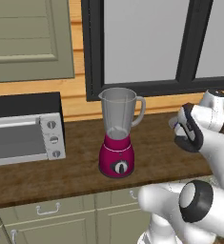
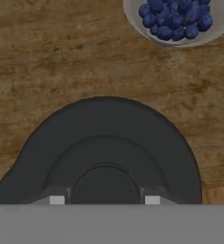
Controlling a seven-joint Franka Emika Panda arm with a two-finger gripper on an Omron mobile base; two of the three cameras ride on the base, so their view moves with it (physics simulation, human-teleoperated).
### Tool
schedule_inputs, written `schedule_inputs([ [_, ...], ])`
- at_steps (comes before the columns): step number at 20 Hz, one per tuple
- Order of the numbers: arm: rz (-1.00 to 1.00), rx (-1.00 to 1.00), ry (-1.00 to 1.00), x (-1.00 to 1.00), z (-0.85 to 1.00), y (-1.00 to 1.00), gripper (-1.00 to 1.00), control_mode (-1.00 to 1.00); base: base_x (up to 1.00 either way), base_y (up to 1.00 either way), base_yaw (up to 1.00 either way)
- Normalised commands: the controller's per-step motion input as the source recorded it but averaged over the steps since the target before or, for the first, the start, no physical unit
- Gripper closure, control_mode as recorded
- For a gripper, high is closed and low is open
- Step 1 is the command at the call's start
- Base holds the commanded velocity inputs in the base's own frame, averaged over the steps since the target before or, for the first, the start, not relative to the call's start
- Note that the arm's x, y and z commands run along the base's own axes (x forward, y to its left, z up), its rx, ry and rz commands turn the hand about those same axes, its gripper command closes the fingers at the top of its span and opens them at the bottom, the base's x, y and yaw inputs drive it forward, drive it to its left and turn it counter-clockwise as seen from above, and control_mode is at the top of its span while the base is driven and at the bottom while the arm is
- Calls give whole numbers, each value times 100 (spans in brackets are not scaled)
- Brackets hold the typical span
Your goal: Close the lid blender by securely placing the lid on top.
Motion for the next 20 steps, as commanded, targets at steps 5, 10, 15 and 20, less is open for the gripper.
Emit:
schedule_inputs([
  [5, 0, 0, -7, -19, 100, 24, 100, -100, 0, 0, 0],
  [10, 0, 0, -2, -13, 99, 22, 100, -100, 0, 0, 0],
  [15, 0, 0, -1, -9, 86, 29, 100, -100, 0, 0, 0],
  [20, 0, 4, 0, -8, 81, 36, 100, -100, 0, 0, 0],
])
